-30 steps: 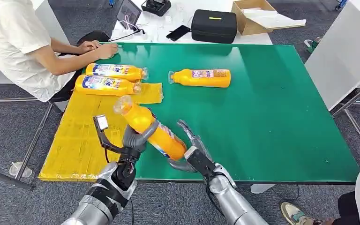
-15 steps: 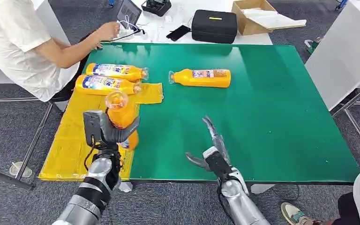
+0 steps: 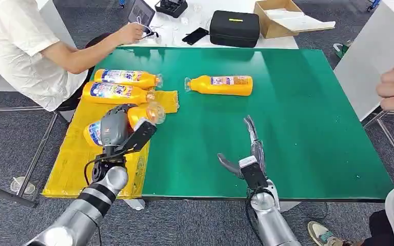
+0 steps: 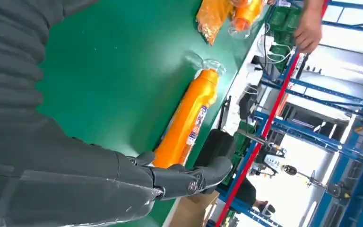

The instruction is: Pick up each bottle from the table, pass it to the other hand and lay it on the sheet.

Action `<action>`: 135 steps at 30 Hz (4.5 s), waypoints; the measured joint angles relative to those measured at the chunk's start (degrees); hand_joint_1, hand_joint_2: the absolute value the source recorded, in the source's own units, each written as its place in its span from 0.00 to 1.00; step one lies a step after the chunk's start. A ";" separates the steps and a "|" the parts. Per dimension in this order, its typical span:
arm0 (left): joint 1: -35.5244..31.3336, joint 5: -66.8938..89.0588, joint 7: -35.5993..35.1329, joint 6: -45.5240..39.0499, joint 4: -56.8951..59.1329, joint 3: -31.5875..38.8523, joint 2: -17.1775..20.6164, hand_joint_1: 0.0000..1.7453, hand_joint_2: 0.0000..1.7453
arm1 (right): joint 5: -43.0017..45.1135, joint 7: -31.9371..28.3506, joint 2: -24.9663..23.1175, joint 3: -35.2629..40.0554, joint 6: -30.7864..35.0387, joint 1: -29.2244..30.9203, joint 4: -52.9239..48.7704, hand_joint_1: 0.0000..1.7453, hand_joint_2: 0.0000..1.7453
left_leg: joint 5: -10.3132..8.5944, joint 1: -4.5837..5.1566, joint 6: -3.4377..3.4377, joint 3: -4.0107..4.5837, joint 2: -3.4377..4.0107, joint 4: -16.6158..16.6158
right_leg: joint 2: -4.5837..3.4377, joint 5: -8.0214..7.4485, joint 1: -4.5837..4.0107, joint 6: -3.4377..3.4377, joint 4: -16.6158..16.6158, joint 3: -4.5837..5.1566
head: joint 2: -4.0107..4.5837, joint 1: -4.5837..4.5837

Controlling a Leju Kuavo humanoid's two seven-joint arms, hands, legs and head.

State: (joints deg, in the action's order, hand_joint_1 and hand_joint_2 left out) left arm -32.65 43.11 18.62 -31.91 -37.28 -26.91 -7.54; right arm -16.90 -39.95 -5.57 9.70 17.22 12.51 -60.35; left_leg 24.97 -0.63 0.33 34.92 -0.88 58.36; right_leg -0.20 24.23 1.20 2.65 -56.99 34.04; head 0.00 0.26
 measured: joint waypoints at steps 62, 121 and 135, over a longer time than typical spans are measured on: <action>-7.20 4.87 2.71 25.33 14.11 -2.64 1.29 0.00 1.00 | 3.78 -0.07 0.18 2.08 1.05 1.33 1.40 0.00 1.00 | -0.02 0.00 -0.01 -0.02 0.00 0.00 | 0.01 0.00 0.00 0.00 -0.01 0.01 | 0.00 0.00; 22.30 -25.62 6.60 20.13 -32.90 -10.16 -3.76 0.00 1.00 | -40.83 22.14 15.69 3.65 12.26 -0.26 0.94 0.00 1.00 | 0.02 0.14 0.13 0.18 -0.02 0.01 | 0.02 -0.02 0.14 0.07 0.07 0.14 | 0.00 0.02; 20.06 -25.64 5.86 18.73 -33.38 -10.47 -3.13 0.00 1.00 | -38.56 27.21 14.27 5.75 2.78 7.04 9.07 0.00 1.00 | 0.02 0.14 0.13 0.18 -0.04 0.01 | 0.03 -0.02 0.14 0.08 0.05 0.14 | 0.00 0.00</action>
State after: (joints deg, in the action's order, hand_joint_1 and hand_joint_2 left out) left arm -12.59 17.46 24.48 -13.18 -70.66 -37.37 -10.67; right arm -55.45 -12.74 8.70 15.45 20.00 19.55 -51.28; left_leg 24.99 -0.49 0.46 35.10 -0.92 58.37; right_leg -0.17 24.21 1.34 2.73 -56.93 34.18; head 0.00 0.26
